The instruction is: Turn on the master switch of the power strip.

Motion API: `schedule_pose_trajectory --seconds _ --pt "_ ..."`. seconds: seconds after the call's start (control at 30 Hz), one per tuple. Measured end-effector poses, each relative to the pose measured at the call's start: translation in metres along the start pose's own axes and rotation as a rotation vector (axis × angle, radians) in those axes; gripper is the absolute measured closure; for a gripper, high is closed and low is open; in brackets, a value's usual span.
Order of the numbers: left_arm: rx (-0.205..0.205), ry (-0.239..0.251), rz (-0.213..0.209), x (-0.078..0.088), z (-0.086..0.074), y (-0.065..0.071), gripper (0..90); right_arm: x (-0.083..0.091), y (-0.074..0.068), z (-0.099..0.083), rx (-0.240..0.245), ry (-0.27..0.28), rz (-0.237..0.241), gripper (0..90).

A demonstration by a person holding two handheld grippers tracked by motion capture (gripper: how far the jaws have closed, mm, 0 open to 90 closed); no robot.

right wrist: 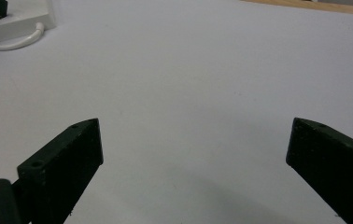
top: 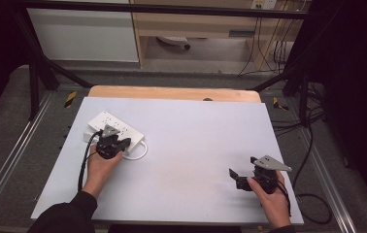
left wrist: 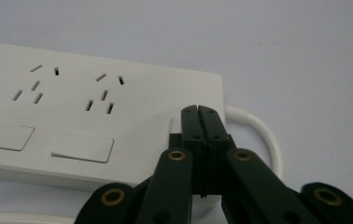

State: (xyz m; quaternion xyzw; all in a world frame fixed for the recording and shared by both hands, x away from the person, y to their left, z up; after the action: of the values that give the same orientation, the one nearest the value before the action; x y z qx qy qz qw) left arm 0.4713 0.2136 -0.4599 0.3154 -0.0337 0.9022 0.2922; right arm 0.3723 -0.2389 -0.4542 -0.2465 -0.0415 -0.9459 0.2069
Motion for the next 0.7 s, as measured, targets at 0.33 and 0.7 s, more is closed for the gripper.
schedule_pose_trajectory --seconds 0.33,0.7 --pt "0.002 -0.005 -0.009 -0.0002 -0.0001 -0.0003 90.0 -0.0007 -0.0004 -0.0005 0.004 -0.005 0.001 4.3" --pt "-0.003 0.006 -0.019 -0.002 -0.0007 -0.0005 90.0 -0.0006 -0.0003 -0.0006 0.003 -0.005 0.001 4.3"
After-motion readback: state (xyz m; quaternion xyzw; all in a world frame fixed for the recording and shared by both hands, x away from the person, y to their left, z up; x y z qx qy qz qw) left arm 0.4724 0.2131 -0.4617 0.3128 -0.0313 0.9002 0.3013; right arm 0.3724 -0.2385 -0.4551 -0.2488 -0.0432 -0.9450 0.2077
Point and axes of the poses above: each handheld gripper's, and its own axes: x roughly backward along the jaws, z roughly out of its top, y roughly to its right, the point moved 4 cm from there along -x, roughly forward along the jaws, and after that the axes turned 5 degrees about -z, right-handed, at the moved point
